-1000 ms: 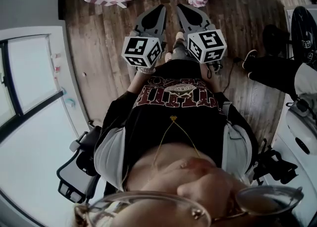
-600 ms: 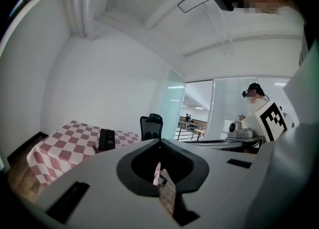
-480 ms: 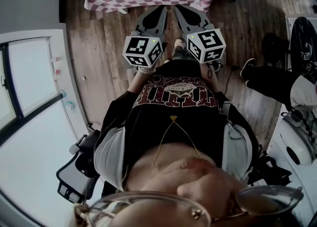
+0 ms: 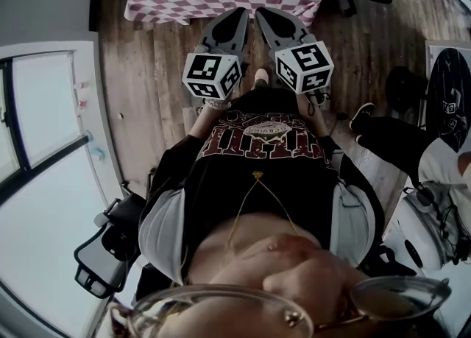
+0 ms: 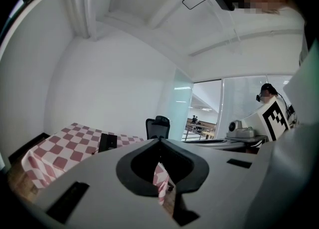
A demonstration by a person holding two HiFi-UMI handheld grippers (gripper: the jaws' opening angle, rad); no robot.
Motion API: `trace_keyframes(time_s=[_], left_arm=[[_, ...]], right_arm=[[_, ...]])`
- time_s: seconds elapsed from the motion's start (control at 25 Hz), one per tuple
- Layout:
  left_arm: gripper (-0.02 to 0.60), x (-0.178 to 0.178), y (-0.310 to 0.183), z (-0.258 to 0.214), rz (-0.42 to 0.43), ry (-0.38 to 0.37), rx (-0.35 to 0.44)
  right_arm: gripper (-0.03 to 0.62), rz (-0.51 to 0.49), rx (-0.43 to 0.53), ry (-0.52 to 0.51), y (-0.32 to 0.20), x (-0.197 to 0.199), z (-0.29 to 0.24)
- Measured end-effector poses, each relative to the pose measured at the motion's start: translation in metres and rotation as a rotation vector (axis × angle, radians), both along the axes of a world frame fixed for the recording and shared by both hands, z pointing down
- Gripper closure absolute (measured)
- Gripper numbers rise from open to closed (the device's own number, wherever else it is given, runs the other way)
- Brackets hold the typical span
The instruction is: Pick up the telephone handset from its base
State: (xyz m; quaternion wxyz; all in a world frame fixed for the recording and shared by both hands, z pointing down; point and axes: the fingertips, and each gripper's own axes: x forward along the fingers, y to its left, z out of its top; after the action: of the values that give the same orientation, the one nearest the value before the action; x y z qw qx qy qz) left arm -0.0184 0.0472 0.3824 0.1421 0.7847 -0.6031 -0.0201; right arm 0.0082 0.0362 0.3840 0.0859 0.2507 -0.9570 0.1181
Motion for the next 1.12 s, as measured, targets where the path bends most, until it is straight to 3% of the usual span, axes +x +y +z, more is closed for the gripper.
trace_keyframes(time_s=[0.52, 1.12], left_arm=[[0.571, 0.027, -0.051, 0.003, -0.041, -0.01, 0.004], [0.571, 0.027, -0.068, 0.004, -0.024, -0.013, -0.001]], right_arm=[[0.577, -0.059, -0.012, -0.008, -0.048, 0.025, 0.005], [0.577, -0.03, -0.016, -0.02, -0.067, 0.029, 0.006]])
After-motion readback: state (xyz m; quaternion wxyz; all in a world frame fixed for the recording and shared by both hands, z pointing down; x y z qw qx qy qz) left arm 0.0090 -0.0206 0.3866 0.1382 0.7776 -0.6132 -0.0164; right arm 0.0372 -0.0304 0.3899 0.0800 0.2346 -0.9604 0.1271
